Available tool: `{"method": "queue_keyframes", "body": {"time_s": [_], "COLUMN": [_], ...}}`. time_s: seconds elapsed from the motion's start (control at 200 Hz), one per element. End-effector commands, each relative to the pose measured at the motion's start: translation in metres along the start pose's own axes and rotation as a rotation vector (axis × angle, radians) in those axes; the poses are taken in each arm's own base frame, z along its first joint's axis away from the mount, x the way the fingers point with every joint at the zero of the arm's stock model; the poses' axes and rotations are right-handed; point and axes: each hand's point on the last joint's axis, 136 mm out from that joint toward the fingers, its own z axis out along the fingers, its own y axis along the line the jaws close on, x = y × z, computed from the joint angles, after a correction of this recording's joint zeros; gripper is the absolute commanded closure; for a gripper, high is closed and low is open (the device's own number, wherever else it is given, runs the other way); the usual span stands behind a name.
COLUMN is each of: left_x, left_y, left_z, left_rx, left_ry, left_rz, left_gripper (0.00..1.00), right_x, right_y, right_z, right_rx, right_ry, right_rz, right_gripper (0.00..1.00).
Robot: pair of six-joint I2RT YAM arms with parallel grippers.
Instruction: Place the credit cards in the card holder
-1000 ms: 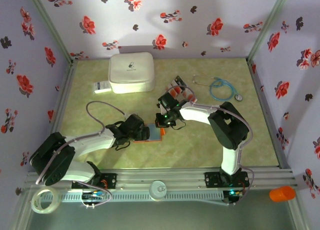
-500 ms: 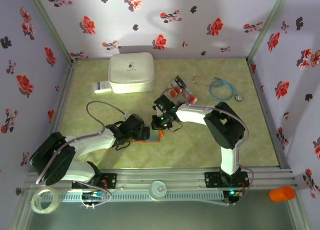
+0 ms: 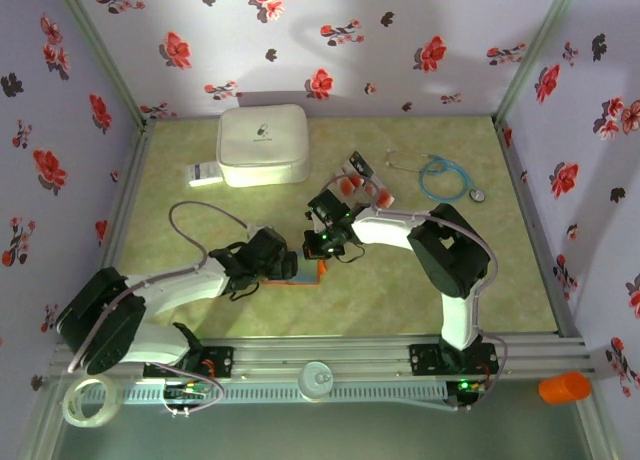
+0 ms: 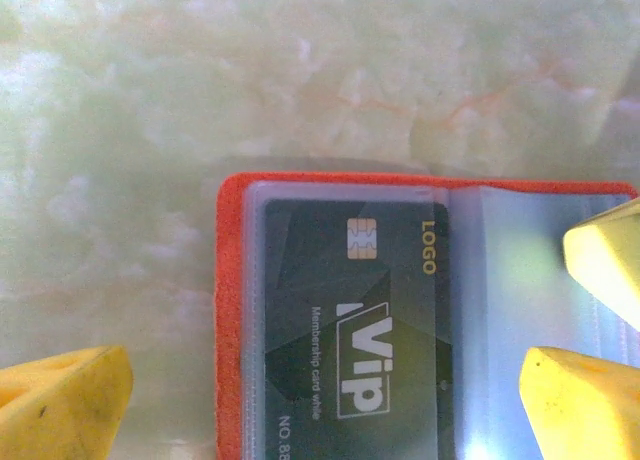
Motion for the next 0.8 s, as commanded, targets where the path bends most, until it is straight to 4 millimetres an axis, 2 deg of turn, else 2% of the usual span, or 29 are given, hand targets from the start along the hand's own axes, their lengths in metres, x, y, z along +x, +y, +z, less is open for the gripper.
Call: {"method": "queue_keyframes", "body": {"time_s": [0.0, 0.125, 0.21, 0.445, 0.6, 0.795], "left_x": [-0.018, -0.027, -0.031, -0.035, -0.034, -0.035], "left_y": [0.007, 0.012, 0.015, 0.01, 0.008, 0.008], "left_z": [-0.011, -0.014, -0.015, -0.011, -0.008, -0.007], "left_rx": [-0.024, -0.027, -0.026, 0.012, 0.019, 0.021], "left_ry": [-0.05, -0.061, -0.064, -0.068, -0.06, -0.061], "left_rz": [0.005, 0.0, -0.008, -0.015, -0.009, -0.008], "left_gripper": [0.0, 0.0, 0.0, 0.0, 0.0, 0.0], "right_x": [-0.005, -0.01, -0.011, -0.005, 0.002, 0.015], "right_y": [0.008, 0.012, 0.013, -0.001, -0.012, -0.02], "right_z": [-0.008, -0.023, -0.033, -0.054, -0.055, -0.046], "right_rx": [-0.009, -0.012, -0.013, 0.044, 0.082, 0.09], "right_ry": [-0.016, -0.053, -0.074, -0.123, -0.127, -0.097], "right_rz": [0.008, 0.005, 0.005, 0.006, 0.014, 0.024], "right_gripper": [0.92, 0.78, 0.72, 0.67, 0.64, 0.62]}}
